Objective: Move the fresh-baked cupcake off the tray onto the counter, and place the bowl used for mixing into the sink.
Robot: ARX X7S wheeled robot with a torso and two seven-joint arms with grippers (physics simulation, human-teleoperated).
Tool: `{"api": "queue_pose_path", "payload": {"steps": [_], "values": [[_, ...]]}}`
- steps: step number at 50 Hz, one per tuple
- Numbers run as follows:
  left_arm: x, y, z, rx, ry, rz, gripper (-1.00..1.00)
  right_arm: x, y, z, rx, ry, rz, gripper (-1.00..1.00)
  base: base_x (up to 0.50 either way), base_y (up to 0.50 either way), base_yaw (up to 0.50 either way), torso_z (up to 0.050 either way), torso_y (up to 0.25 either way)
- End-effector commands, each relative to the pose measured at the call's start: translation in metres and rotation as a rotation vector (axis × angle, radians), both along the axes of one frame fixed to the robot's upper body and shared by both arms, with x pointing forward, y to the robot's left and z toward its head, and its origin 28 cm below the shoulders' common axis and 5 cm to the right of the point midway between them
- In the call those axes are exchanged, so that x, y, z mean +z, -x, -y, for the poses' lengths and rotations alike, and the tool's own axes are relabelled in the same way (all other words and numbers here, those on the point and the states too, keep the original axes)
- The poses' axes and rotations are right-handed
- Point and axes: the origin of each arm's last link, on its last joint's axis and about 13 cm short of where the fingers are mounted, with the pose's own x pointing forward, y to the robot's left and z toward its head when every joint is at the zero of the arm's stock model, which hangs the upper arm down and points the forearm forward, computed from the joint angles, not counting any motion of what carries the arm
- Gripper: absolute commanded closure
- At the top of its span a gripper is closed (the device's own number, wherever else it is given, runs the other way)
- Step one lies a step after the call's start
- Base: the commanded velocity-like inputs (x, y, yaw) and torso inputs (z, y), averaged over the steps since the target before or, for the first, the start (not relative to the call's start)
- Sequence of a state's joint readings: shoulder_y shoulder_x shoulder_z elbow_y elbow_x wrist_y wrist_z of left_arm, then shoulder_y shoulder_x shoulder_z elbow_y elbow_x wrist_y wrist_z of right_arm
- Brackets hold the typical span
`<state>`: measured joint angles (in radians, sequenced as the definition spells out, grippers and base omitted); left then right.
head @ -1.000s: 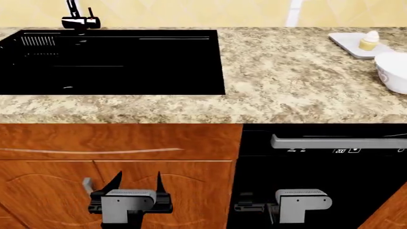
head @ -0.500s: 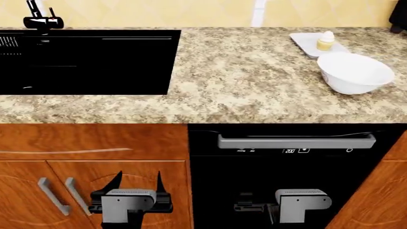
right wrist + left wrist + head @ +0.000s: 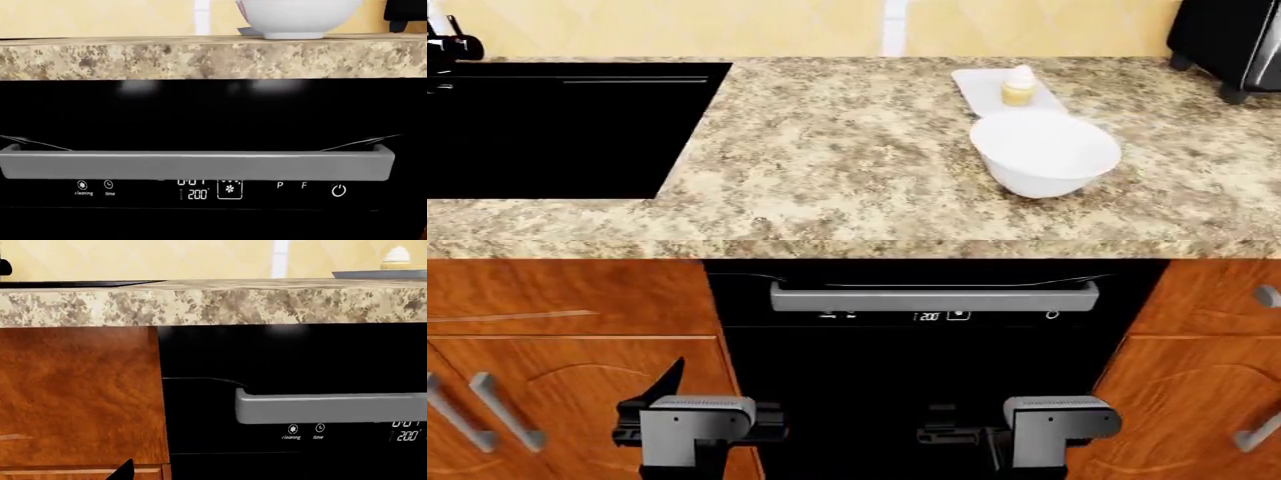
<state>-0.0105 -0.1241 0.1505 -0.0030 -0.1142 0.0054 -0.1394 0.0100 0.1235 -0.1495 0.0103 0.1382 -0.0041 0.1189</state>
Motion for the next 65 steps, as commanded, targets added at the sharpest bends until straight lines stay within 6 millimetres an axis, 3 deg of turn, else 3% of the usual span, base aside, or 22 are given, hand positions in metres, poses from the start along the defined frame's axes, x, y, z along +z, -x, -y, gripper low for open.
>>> {"api": "queue_pose_path", "payload": {"steps": [1, 51, 65], "values": [[-0.002, -0.0008, -0.0003, -0.001, 0.0, -0.001, -1.0, -0.0003, 0.0001, -0.0004, 0.005, -0.004, -0.003, -1.0, 0.0, -0.5, 0.0, 0.0, 0.0], [0.0005, -0.0004, -0.0001, -0.003, 0.003, -0.002, -1.0, 0.0023, 0.0003, -0.0013, 0.011, -0.01, 0.0, -1.0, 0.0, -0.5, 0.0, 0.0, 0.0], [0.0005, -0.0004, -0.0001, -0.002, 0.004, -0.002, -1.0, -0.0012, -0.0005, -0.0012, 0.018, 0.004, -0.006, -1.0, 0.0, -0.01, 0.0, 0.0, 0.0]]}}
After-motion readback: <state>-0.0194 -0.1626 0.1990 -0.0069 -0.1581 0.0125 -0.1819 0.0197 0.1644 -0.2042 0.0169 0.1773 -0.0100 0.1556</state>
